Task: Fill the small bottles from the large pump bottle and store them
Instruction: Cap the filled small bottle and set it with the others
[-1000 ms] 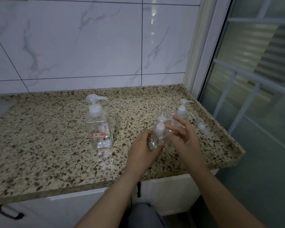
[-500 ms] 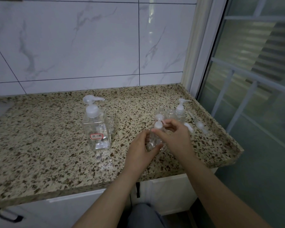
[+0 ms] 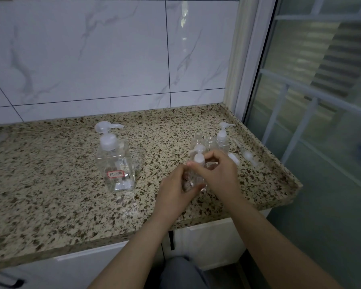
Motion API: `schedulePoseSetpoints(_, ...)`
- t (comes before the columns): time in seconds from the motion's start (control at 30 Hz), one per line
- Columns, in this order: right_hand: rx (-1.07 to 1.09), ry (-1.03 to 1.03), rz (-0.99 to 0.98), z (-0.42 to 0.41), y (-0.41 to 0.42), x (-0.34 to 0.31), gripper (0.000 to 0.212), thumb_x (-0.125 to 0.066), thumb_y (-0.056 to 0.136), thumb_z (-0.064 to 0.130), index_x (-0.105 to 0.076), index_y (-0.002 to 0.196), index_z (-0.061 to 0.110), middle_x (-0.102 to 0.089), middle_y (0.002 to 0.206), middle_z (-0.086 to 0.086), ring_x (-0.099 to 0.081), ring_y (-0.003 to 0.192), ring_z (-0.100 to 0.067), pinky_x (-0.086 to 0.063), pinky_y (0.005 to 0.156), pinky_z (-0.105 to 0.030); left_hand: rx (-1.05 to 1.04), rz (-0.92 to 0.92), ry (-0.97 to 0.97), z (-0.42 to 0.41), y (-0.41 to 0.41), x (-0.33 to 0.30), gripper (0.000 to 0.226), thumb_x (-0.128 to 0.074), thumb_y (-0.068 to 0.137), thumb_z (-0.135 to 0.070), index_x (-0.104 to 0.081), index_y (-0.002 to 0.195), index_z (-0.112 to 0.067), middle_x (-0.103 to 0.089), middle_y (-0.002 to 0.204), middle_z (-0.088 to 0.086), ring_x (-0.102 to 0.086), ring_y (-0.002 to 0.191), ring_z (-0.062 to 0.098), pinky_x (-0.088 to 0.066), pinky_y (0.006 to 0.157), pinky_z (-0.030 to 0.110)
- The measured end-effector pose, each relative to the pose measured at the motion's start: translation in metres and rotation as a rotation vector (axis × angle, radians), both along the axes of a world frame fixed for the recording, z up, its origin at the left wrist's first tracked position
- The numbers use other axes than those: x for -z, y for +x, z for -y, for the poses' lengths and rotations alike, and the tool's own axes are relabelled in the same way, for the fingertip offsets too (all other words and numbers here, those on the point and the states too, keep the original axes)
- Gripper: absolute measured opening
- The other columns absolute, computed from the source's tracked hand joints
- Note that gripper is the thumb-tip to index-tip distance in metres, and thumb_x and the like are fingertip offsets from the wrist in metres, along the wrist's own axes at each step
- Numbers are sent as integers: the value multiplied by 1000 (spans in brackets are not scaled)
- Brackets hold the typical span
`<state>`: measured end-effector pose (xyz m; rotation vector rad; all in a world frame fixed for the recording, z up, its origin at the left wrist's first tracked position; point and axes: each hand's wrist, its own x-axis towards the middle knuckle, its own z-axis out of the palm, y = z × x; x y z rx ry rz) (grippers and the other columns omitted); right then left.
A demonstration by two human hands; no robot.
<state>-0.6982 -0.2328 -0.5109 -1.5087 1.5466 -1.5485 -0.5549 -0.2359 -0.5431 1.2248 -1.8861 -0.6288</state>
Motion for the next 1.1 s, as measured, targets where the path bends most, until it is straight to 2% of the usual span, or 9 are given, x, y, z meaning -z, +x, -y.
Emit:
schedulePoseSetpoints(0.1, -34, 37, 34, 1, 2, 1, 28, -90, 74, 31, -67, 85, 22, -71, 87, 3, -67, 81, -11, -57, 74, -30, 10, -2, -1, -1, 1, 1, 53, -62, 78, -66, -54, 119, -33, -62, 101, -19, -59, 88, -3, -53, 73, 27)
schedulePoseSetpoints(0.27, -241, 57, 24, -8, -17, -2, 19, -78, 88, 25, -78, 107, 24, -72, 113, 9, -68, 105, -8, -58, 93, -38, 7, -5, 5, 0, 1, 3, 52, -63, 79, -64, -54, 120, -34, -62, 104, -20, -60, 91, -1, -55, 78, 37)
schedulePoseSetpoints(0.37, -186, 6, -32, -9, -20, -2, 14, -80, 86, 24, -75, 97, 31, -71, 106, 9, -67, 97, -8, -57, 84, -36, 15, 43, -3, 1, 1, 4, 54, -58, 77, -72, -52, 118, -38, -61, 102, -21, -59, 88, 5, -54, 81, 42)
schedulePoseSetpoints(0.47, -121, -17, -34, -6, -14, 2, 14, -83, 82, 26, -71, 89, 28, -69, 98, 11, -65, 91, -6, -51, 73, -25, 13, 51, -2, 0, 1, 4, 56, -57, 76, -72, -51, 119, -38, -61, 103, -21, -60, 89, 6, -54, 82, 44)
schedulePoseSetpoints(0.63, -79, 32, -43, -10, -16, 3, 28, -87, 78, 31, -68, 98, 23, -67, 104, 13, -63, 92, 0, -47, 72, -17, 27, 53, -3, 1, -1, 2, 52, -60, 75, -70, -54, 115, -36, -61, 94, -20, -57, 82, 0, -51, 74, 33)
schedulePoseSetpoints(0.7, -101, 55, -111, -18, -22, 7, 46, -90, 74, 33, -66, 112, 25, -65, 113, 13, -62, 97, -1, -51, 75, -21, 43, 67, 3, 0, -4, 0, 45, -65, 76, -59, -56, 112, -33, -59, 85, -18, -54, 71, 1, -48, 64, 30)
schedulePoseSetpoints(0.8, -97, 47, -175, -28, -32, 15, 56, -91, 73, 26, -63, 122, 32, -66, 113, 16, -65, 98, -2, -58, 77, -23, 59, 131, -26, 3, -13, -2, 49, -72, 79, -42, -56, 124, -33, -64, 94, -18, -58, 76, 2, -55, 68, 34)
schedulePoseSetpoints(0.97, 39, 50, -245, -35, -58, 14, 27, -83, 82, 21, -74, 107, 24, -70, 94, 9, -66, 84, -4, -50, 68, -11, 136, 172, -70, 5, -39, -5, 67, -72, 84, -46, -46, 144, -35, -59, 123, -18, -58, 99, 2, -53, 86, 27)
schedulePoseSetpoints(1.1, 131, 89, -222, -34, -81, 14, 10, -78, 87, 24, -73, 96, 24, -70, 88, 3, -64, 79, -14, -54, 71, -33, 147, 172, -52, 2, -45, -2, 68, -63, 84, -63, -42, 144, -38, -53, 134, -20, -55, 108, 0, -50, 95, 29)
